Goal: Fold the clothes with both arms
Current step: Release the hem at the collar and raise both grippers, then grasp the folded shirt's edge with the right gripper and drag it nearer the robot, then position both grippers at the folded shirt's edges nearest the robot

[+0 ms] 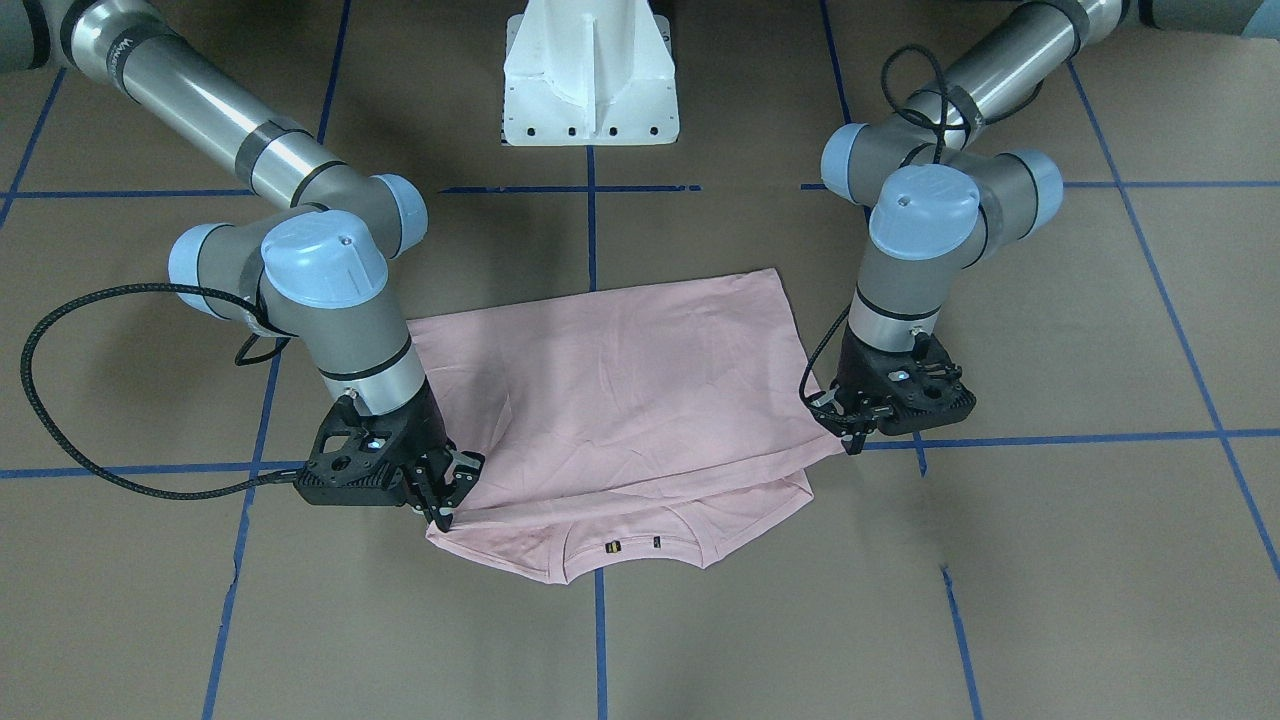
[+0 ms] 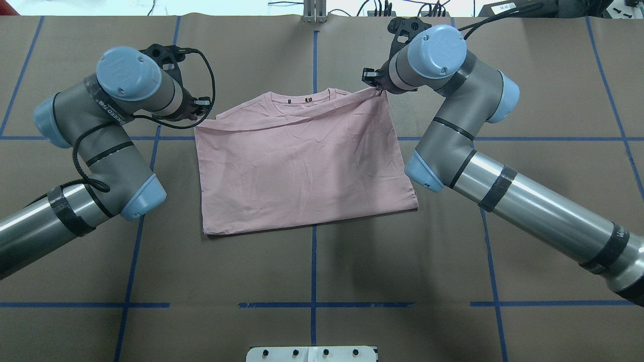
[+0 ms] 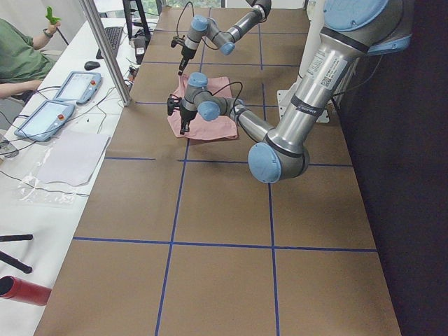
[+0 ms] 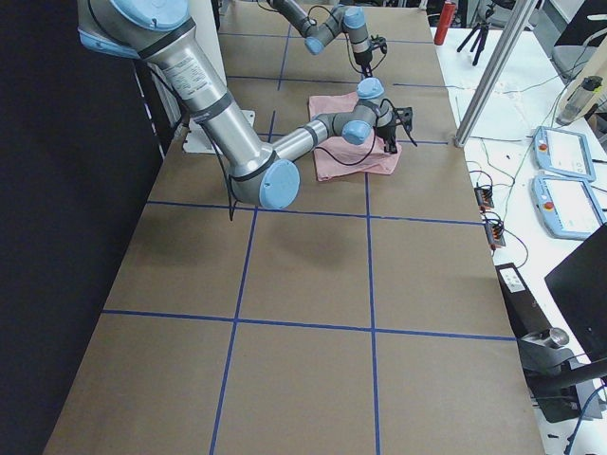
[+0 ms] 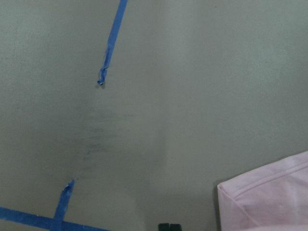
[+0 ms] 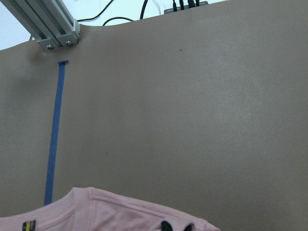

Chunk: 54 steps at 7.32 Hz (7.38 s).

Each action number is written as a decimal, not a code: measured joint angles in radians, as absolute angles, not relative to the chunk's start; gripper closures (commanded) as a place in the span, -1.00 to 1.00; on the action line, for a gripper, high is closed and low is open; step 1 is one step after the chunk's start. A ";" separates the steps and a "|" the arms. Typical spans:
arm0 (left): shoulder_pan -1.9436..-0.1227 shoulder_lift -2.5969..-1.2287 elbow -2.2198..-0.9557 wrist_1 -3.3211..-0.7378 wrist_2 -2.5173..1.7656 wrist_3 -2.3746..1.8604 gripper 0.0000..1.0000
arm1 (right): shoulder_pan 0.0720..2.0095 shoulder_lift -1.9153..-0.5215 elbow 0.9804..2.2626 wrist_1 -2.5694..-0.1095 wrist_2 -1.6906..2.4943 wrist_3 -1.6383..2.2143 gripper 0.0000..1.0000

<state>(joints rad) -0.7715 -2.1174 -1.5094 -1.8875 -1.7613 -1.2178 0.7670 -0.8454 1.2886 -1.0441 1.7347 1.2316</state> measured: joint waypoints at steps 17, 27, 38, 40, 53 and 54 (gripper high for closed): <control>-0.789 -2.106 -1.789 -1.747 -1.833 -1.280 -1.00 | 0.550 -1.186 1.714 -1.342 1.840 1.222 1.00; -0.787 -2.106 -1.822 -1.748 -1.832 -1.281 -1.00 | 0.467 -1.471 1.988 -1.343 1.858 1.259 1.00; -0.385 -2.079 -1.872 -1.661 -1.699 -1.899 -0.93 | 0.330 -1.514 2.207 -1.332 1.879 1.577 -1.00; -0.279 -2.082 -1.855 -1.609 -1.638 -2.023 -0.82 | 0.388 -1.461 2.164 -1.332 1.876 1.576 -1.00; -0.286 -2.094 -1.835 -1.606 -1.569 -2.015 1.00 | 0.426 -1.448 2.156 -1.331 1.886 1.575 -1.00; -0.315 -2.094 -1.837 -1.606 -1.570 -1.995 1.00 | 0.434 -1.448 2.157 -1.331 1.888 1.575 -1.00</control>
